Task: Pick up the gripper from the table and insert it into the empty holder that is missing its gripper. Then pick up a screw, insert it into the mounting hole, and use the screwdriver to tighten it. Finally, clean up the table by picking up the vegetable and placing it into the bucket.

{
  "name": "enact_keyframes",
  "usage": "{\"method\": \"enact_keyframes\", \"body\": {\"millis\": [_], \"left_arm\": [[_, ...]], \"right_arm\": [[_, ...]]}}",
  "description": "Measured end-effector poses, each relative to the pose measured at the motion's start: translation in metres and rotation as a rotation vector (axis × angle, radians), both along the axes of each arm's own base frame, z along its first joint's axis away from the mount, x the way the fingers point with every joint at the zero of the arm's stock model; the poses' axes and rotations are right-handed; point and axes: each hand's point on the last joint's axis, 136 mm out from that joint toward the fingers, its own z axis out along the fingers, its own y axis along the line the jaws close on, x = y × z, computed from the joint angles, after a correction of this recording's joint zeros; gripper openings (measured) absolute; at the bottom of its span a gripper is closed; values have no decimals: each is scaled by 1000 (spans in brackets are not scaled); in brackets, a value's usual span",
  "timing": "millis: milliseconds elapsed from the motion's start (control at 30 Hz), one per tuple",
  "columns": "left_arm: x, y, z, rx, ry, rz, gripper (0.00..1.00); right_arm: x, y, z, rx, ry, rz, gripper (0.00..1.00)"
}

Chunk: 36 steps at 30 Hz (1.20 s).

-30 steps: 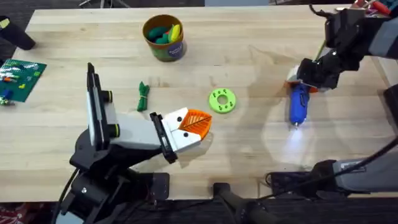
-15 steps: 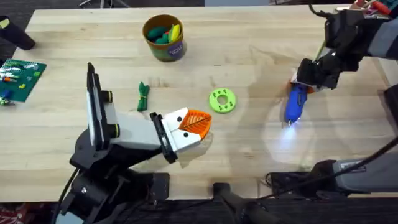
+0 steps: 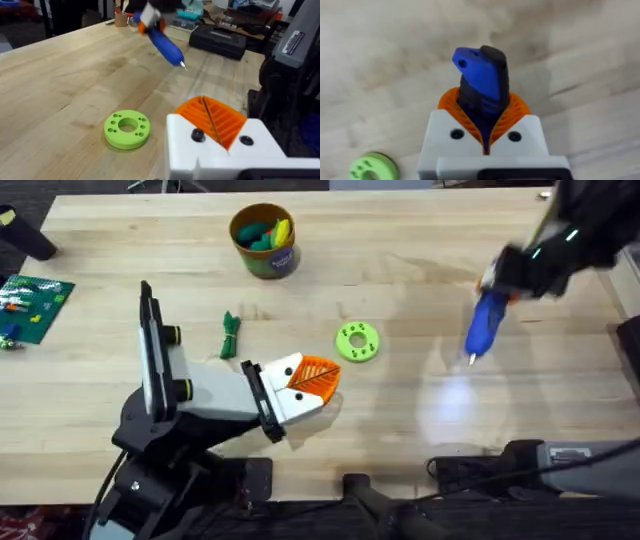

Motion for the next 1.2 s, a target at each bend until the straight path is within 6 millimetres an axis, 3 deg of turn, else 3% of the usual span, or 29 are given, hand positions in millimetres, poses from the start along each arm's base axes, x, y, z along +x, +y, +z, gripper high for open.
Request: {"method": "enact_keyframes", "body": {"millis": [133,367,633,867,1100,1200], "left_arm": [[0,0,0,0,0,0,16],[0,0,0,0,0,0,16],[0,0,0,0,0,0,16],[0,0,0,0,0,0,16],[0,0,0,0,0,0,16],[0,0,0,-1,1,0,16]], "right_arm": [[34,-4,74,-26,-214,7,28],[72,9,192,-20,-531,116,28],[96,49,285,87,-847,335,28],[99,92,342,186,-1085,562,28],[84,137,349,295,-1101,718,28],[79,152,363,318,-1160,794,28]]}}
